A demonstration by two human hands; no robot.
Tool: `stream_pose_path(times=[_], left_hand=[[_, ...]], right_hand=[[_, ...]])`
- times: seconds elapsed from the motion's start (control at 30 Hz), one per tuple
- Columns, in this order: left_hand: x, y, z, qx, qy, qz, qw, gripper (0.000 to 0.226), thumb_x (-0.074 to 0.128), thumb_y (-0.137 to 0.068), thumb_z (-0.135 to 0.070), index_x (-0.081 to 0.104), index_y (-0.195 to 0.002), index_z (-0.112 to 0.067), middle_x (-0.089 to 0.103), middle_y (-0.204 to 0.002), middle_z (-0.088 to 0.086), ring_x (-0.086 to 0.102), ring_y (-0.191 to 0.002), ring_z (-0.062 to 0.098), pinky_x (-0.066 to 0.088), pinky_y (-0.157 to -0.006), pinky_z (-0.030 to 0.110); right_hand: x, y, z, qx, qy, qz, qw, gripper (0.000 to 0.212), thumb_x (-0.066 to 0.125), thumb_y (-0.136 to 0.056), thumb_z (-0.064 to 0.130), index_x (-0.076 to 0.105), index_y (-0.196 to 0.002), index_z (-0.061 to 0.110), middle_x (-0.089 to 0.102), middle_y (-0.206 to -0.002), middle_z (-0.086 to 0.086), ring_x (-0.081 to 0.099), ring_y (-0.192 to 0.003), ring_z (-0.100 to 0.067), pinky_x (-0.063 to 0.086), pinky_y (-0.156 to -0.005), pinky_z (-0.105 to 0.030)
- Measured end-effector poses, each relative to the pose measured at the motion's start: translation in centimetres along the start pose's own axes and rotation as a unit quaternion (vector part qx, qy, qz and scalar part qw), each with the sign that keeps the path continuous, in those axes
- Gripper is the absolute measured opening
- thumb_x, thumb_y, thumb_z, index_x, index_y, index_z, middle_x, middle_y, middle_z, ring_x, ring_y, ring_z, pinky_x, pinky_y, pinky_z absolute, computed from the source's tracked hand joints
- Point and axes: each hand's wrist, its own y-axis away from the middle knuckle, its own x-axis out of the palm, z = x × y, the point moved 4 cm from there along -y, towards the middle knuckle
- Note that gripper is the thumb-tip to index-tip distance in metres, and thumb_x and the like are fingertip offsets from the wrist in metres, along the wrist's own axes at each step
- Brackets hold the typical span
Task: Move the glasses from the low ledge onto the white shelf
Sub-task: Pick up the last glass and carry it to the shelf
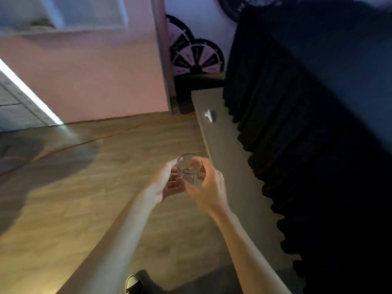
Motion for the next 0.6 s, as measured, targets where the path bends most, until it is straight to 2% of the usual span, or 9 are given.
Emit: stream_pose_path(times=[0.1,0.2,0.27,0.4,0.5,0.6], left_hand=[[-7.5,2.3,-3.4,0.029,0.038,-0.035,0.998,0.044,0.058,-0.094,-0.049,0.071,-0.093,-0.007,0.069,-0.081,0.010,0.064,-0.070,0.022,0.059,-0.061,0.033],[-14.6,4.4,-6.4,0.056,0.068,-0.059,0.994,0.053,0.059,-0.092,-0.053,0.071,-0.100,-0.002,0.069,-0.071,0.008,0.065,-0.065,0.022,0.059,-0.056,0.032],[-19.2,5.5,-8.5,0.079,0.089,-0.073,0.990,0.055,0.059,-0.092,-0.055,0.069,-0.106,-0.002,0.068,-0.066,0.007,0.063,-0.062,0.022,0.060,-0.058,0.033],[-27.4,7.1,-13.1,0.121,0.114,-0.092,0.982,0.042,0.058,-0.092,-0.053,0.069,-0.095,-0.013,0.073,-0.067,0.006,0.063,-0.055,0.020,0.060,-0.060,0.033],[-32.9,7.1,-16.1,0.138,0.127,-0.099,0.977,0.042,0.061,-0.090,-0.053,0.073,-0.095,-0.014,0.074,-0.066,0.005,0.068,-0.054,0.019,0.063,-0.066,0.037],[-37.4,6.0,-18.4,0.143,0.138,-0.106,0.974,0.049,0.061,-0.089,-0.054,0.072,-0.100,-0.008,0.075,-0.068,0.007,0.071,-0.059,0.022,0.063,-0.070,0.040]], right_hand=[[5.1,-2.2,6.6,-0.039,0.003,0.042,0.998,0.061,0.084,-0.077,0.051,0.062,-0.129,0.029,0.072,-0.114,0.017,0.068,-0.100,0.002,0.057,-0.087,-0.019],[10.4,-4.1,12.8,-0.065,0.002,0.080,0.995,0.059,0.083,-0.075,0.053,0.063,-0.126,0.031,0.070,-0.108,0.020,0.066,-0.093,0.006,0.052,-0.081,-0.012],[14.0,-5.3,16.7,-0.077,-0.001,0.098,0.992,0.060,0.080,-0.074,0.058,0.064,-0.125,0.029,0.071,-0.106,0.018,0.067,-0.093,0.002,0.057,-0.082,-0.019],[20.4,-7.9,23.6,-0.103,-0.019,0.099,0.990,0.063,0.077,-0.071,0.061,0.064,-0.125,0.032,0.074,-0.106,0.015,0.070,-0.099,-0.006,0.061,-0.087,-0.038],[24.5,-10.1,27.7,-0.117,-0.045,0.105,0.986,0.064,0.074,-0.067,0.058,0.062,-0.124,0.033,0.073,-0.108,0.020,0.069,-0.103,0.000,0.060,-0.092,-0.036],[28.1,-12.8,30.7,-0.125,-0.052,0.124,0.983,0.052,0.071,-0.065,0.056,0.061,-0.112,0.038,0.072,-0.102,0.023,0.069,-0.098,0.005,0.060,-0.089,-0.035]])
